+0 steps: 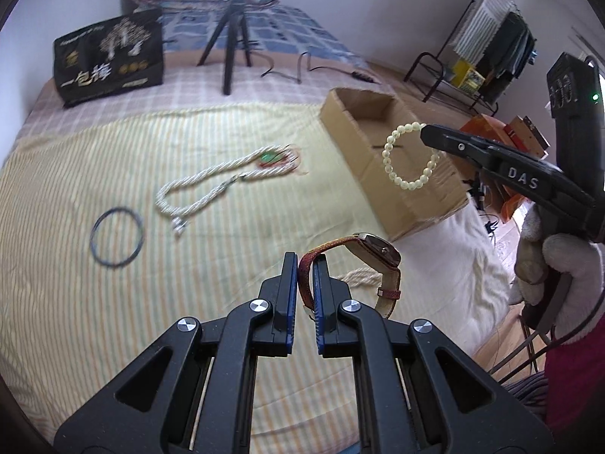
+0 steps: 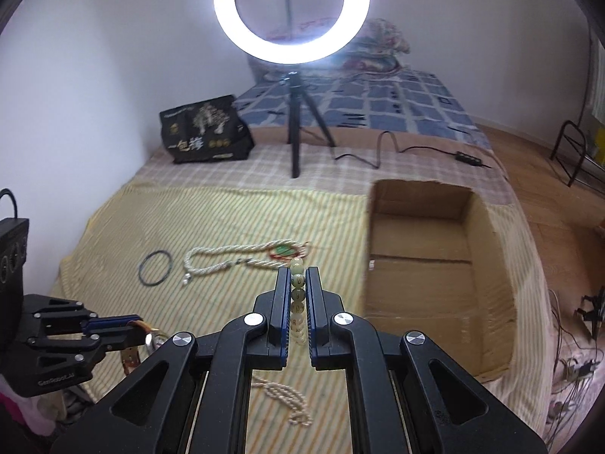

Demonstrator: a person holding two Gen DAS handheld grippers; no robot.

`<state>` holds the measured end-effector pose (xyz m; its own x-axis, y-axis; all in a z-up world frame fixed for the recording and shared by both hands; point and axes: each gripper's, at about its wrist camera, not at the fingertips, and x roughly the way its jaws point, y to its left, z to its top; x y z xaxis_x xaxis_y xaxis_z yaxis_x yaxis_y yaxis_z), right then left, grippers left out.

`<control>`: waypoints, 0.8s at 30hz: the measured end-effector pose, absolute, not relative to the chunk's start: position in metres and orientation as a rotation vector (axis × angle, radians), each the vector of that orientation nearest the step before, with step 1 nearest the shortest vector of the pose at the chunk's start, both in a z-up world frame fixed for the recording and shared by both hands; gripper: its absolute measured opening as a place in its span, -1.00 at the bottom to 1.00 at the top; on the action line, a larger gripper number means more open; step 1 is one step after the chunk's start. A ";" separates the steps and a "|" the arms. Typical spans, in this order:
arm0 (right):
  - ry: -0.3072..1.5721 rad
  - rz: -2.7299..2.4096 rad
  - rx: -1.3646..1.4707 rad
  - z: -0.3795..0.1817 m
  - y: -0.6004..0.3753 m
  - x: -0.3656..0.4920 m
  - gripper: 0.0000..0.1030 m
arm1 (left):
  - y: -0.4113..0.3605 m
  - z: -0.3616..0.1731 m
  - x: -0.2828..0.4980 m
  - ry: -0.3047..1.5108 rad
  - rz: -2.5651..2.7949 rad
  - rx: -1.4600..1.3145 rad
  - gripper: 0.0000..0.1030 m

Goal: Organize jewelry
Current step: 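Carry the watch into the box and open the left gripper while the right releases the bracelet there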

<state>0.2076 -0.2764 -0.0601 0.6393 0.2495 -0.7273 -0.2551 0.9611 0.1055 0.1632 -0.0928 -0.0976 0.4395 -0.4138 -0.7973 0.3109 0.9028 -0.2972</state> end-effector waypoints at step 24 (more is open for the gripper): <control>0.853 0.098 0.138 -0.078 -0.398 0.245 -0.88 | -0.254 -0.110 0.222 0.994 -0.604 -0.032 -0.89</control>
